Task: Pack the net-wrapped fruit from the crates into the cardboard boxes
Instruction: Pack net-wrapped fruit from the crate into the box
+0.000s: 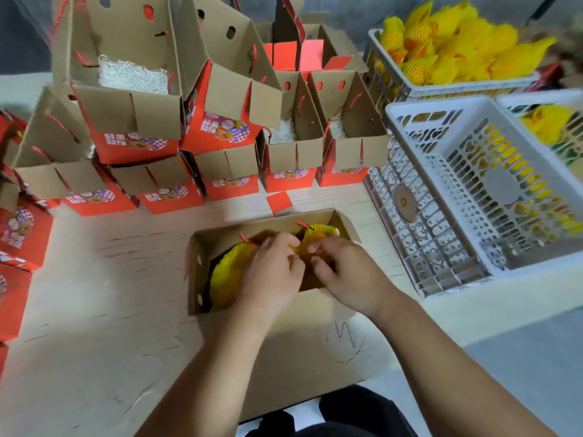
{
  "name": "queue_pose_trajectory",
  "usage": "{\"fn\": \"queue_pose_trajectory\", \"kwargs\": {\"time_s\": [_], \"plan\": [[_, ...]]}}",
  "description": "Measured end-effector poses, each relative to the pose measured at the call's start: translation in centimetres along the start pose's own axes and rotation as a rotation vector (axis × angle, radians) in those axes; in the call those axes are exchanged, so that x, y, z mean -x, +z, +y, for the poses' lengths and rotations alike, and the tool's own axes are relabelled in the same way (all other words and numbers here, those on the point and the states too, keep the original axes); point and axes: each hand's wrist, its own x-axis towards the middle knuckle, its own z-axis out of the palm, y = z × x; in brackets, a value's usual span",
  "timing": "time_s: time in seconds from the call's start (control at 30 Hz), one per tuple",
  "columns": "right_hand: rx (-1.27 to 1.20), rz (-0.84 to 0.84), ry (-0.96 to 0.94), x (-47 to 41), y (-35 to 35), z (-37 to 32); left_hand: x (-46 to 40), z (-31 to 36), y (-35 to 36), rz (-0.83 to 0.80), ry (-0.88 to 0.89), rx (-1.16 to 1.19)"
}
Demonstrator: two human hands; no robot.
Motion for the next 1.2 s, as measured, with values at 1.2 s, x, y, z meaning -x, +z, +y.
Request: {"fn": "queue_pose_trajectory", "kwargs": {"time_s": [1.2], "plan": [[0.08, -0.091, 0.561, 8.1, -48.0, 53.0, -26.5, 49.6, 44.5, -0.251, 0.581, -0.338]]}}
